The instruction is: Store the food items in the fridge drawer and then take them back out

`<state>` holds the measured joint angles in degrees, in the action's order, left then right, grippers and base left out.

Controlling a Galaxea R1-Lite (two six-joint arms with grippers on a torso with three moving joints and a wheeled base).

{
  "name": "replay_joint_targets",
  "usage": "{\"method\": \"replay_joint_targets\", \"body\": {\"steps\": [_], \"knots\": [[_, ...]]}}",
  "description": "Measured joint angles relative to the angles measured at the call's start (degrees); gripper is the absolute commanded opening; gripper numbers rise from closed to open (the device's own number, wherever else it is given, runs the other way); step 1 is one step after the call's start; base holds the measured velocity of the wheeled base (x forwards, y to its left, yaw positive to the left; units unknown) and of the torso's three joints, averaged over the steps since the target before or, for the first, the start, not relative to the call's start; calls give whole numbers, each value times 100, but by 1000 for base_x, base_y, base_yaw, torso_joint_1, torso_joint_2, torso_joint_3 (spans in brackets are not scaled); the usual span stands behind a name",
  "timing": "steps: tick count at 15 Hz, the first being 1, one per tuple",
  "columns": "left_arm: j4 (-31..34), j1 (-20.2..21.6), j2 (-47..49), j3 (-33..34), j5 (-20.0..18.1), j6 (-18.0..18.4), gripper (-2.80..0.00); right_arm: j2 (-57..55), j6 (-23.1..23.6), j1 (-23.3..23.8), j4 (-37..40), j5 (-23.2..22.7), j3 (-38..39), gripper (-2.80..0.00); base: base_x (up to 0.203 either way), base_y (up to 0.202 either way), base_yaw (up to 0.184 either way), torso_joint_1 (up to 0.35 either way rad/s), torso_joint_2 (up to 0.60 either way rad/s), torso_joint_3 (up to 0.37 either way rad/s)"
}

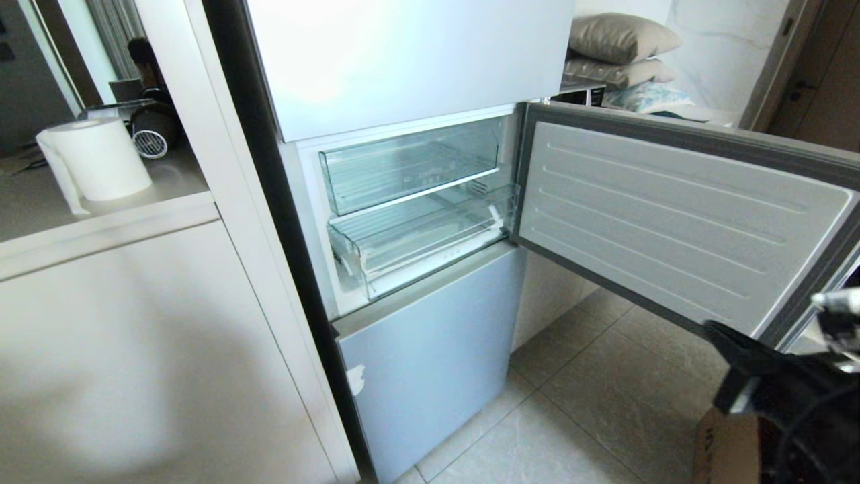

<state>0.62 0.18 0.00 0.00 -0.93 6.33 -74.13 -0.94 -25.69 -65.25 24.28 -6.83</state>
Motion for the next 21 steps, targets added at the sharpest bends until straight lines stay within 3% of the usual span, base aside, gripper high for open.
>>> {"method": "replay_joint_targets", "body": {"steps": [2,4,7,9,12,15,18,21], "knots": [[0,-2,0,0,96,-319,-280,1093,225,324,550,643,373,-280,0,0,0,0,0,0],[0,-2,0,0,100,-342,-280,2170,298,740,1395,999,538,-280,0,0,0,0,0,0],[0,-2,0,0,100,-345,-280,3785,386,1527,2947,990,617,-280,0,0,0,0,0,0],[0,-2,0,0,100,-345,-280,4812,475,1909,4160,536,598,-280,0,0,0,0,0,0],[-2,-2,0,0,77,-209,-280,6255,470,2337,6103,-1129,471,-280,0,0,0,0,0,0],[-8,-2,15,-170,-75,-171,-280,7081,742,2502,7244,-2467,365,-280,0,0,0,0,0,0],[-104,-11,455,-1069,-594,-292,-280,7341,761,2553,7207,-2640,402,-280,0,0,0,0,0,0],[-214,-70,1863,-1820,-1304,-490,-280,7413,780,2564,6881,-2589,527,-280,0,0,0,0,0,0]]}}
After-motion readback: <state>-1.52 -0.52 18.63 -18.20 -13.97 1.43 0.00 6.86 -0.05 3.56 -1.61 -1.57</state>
